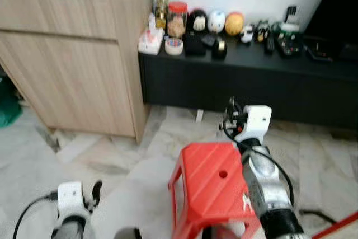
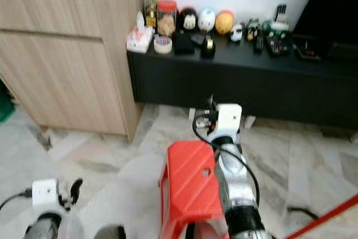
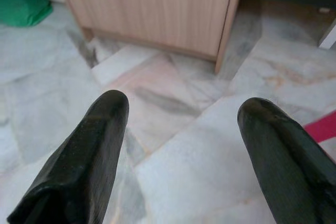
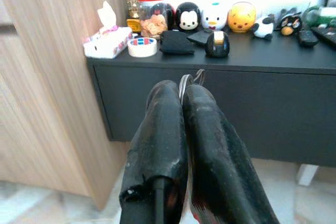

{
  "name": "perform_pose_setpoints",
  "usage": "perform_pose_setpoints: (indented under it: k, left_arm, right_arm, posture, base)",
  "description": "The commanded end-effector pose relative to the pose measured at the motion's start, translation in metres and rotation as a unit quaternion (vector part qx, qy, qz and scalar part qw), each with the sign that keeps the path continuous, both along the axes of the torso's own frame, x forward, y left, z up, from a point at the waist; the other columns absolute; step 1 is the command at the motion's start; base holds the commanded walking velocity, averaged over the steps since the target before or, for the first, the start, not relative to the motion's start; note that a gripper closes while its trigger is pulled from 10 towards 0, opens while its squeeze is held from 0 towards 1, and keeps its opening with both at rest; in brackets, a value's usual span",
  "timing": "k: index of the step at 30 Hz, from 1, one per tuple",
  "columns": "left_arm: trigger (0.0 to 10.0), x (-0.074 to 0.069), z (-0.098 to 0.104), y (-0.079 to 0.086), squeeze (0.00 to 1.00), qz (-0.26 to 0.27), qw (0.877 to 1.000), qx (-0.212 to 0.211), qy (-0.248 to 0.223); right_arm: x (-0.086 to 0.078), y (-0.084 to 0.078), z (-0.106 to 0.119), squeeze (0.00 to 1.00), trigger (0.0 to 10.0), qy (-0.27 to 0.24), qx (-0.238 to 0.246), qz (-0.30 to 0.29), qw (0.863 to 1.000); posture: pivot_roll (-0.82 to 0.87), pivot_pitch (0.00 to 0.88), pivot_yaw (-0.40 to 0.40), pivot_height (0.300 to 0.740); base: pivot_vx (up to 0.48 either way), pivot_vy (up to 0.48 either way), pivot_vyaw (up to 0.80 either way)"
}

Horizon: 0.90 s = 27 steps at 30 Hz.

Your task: Hang keys on a hook

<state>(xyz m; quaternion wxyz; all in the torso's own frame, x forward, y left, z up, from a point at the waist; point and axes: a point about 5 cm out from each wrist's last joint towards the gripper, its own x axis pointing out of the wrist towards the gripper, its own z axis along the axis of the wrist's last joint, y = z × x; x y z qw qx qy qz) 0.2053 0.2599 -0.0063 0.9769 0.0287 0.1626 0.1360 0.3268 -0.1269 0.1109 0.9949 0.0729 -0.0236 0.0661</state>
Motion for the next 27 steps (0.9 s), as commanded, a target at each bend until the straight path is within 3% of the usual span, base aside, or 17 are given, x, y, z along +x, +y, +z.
perform_pose_setpoints:
  k: [1, 3, 5, 14, 27]
  left_arm:
    - [10.0, -0.007, -0.007, 0.001, 0.00, 0.010, 1.000, -0.004, 0.012]
    - [10.0, -0.017, -0.019, 0.002, 0.00, 0.017, 0.999, -0.010, 0.039]
    - [10.0, -0.018, -0.020, 0.002, 0.00, 0.018, 0.999, -0.011, 0.041]
    - [10.0, -0.040, -0.049, -0.005, 0.00, 0.029, 0.993, -0.039, 0.111]
    - [10.0, -0.084, -0.080, -0.012, 0.00, 0.049, 0.969, -0.062, 0.233]
  right_arm:
    - [0.000, 0.000, 0.007, 0.00, 10.0, -0.010, 0.008, -0.001, 1.000]
    - [-0.003, 0.007, 0.008, 0.00, 10.0, -0.012, 0.005, 0.010, 1.000]
    - [-0.003, 0.007, 0.007, 0.00, 10.0, -0.012, 0.006, 0.010, 1.000]
    - [-0.009, 0.013, 0.000, 0.00, 10.0, 0.004, -0.014, 0.028, 0.999]
    - [-0.017, 0.018, -0.007, 0.00, 10.0, 0.018, -0.023, 0.033, 0.999]
  posture:
    - [0.11, 0.000, -0.106, 0.715]
    - [0.11, 0.000, -0.106, 0.735]
    - [0.11, 0.000, -0.106, 0.740]
    - [0.11, 0.000, -0.101, 0.740]
    - [0.09, 0.000, -0.084, 0.740]
  base:
    - [0.000, 0.000, 0.00]
    - [0.000, 0.000, 0.00]
    - [0.000, 0.000, 0.00]
    - [0.000, 0.000, 0.00]
    - [-0.022, 0.000, 0.00]
